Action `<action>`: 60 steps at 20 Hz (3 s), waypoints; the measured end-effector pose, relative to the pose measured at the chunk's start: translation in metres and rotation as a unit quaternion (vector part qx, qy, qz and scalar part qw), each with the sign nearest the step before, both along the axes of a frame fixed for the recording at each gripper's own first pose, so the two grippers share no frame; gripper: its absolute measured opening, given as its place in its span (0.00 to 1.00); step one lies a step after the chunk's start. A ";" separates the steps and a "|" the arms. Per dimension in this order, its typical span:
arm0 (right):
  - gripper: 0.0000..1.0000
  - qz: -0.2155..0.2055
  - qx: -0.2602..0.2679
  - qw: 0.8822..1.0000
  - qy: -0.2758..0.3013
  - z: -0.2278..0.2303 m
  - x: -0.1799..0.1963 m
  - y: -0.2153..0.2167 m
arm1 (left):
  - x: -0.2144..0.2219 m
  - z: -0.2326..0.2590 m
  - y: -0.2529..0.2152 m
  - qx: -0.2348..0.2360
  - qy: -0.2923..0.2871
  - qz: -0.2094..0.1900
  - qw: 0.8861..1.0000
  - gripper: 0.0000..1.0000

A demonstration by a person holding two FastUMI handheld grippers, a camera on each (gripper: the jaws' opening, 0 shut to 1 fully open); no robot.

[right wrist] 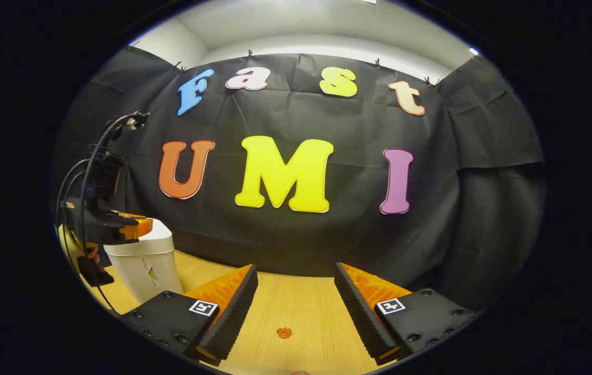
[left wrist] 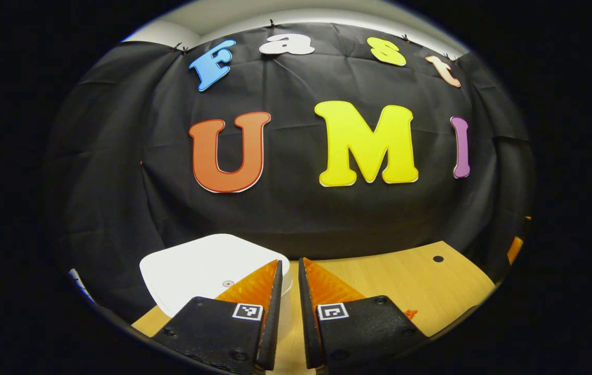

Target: Press the lid of the desktop garbage bin to open it, pick up the crumpled paper on the desktop and throw it into the bin, then pick up the pop can on the desktop and drop it into the bin, and finally close the garbage bin lid.

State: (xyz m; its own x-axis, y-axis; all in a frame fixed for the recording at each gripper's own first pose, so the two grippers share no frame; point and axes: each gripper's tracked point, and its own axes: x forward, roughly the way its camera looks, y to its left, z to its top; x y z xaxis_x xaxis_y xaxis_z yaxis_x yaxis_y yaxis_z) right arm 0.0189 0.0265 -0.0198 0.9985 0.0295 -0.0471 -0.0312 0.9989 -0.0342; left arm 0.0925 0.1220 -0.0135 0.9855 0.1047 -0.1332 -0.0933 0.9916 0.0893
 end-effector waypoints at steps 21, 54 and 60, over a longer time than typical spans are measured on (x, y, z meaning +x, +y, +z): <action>0.94 0.020 -0.013 0.999 -0.025 0.021 -0.024 0.017 | 0.031 -0.029 0.050 -0.045 0.100 0.014 0.994 0.04; 0.94 0.002 -0.013 1.000 -0.019 0.012 0.000 0.008 | -0.014 0.063 0.033 -0.019 -0.068 0.029 0.997 0.90; 0.94 0.005 -0.014 1.000 -0.008 0.001 0.005 0.013 | -0.030 0.065 0.023 -0.034 -0.069 0.016 0.997 0.95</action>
State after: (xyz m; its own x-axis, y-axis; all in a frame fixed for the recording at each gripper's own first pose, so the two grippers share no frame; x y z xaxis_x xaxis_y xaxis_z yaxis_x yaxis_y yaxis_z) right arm 0.0244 0.0399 -0.0190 0.9987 0.0389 -0.0330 -0.0408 0.9973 -0.0618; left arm 0.0628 0.1449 0.0511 0.9913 0.1315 -0.0050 -0.1314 0.9913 0.0061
